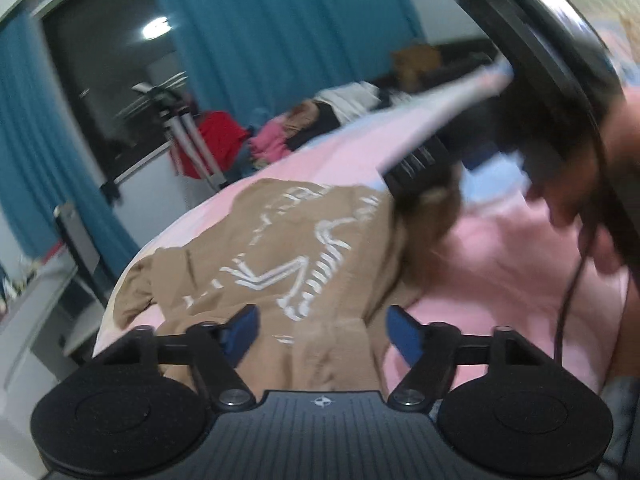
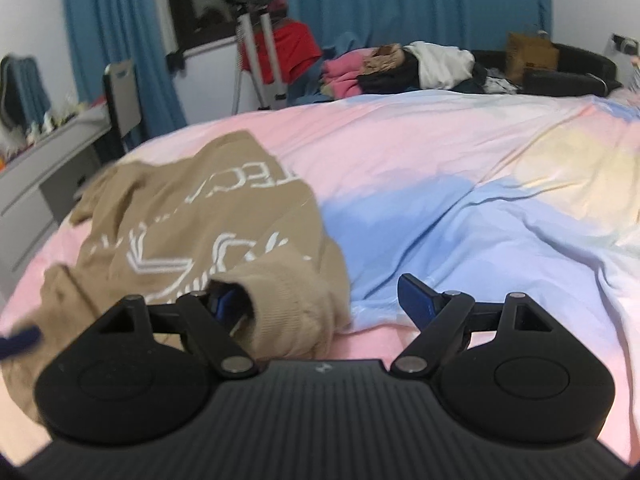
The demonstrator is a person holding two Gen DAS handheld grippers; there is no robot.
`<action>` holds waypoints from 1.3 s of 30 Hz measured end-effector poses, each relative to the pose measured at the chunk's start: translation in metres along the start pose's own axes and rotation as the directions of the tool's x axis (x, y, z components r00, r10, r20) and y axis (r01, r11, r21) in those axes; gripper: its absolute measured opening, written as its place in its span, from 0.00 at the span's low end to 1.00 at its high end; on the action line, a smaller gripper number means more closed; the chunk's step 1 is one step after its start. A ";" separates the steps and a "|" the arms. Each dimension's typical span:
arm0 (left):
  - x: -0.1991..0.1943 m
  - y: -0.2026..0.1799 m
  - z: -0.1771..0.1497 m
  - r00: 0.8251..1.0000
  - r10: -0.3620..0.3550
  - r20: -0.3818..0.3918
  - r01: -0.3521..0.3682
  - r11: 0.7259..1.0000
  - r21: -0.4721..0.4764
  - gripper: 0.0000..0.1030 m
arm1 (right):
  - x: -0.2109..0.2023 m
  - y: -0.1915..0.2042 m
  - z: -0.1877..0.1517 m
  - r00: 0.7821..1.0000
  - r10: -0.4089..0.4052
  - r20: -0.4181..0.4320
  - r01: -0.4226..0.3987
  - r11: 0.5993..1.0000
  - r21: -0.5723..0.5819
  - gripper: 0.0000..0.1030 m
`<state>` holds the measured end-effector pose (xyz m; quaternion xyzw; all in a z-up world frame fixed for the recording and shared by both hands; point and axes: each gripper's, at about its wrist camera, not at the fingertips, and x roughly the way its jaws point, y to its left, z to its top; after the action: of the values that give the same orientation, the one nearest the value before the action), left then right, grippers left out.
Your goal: Fold clothes
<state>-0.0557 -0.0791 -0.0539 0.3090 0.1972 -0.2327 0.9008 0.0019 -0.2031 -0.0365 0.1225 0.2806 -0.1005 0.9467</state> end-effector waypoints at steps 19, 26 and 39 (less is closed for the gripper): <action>-0.008 0.035 0.006 0.987 0.089 0.137 -0.067 0.986 -0.152 0.12 | 0.000 0.005 -0.002 0.996 0.086 -0.022 -0.087 0.996 -0.013 0.79; -0.054 0.080 0.014 0.955 0.078 0.287 0.039 0.924 -0.380 0.11 | -0.010 0.049 -0.011 0.992 0.114 0.046 -0.095 0.950 -0.296 0.80; -0.024 0.058 0.011 0.989 -0.065 0.133 0.103 0.947 -0.304 0.19 | -0.022 0.023 0.010 0.964 0.020 0.265 -0.001 0.997 -0.071 0.76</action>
<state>-0.0416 -0.0384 -0.0073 0.1406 0.1893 -0.2555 0.9376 -0.0049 -0.1819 -0.0123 0.0761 0.1539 -0.1012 0.9799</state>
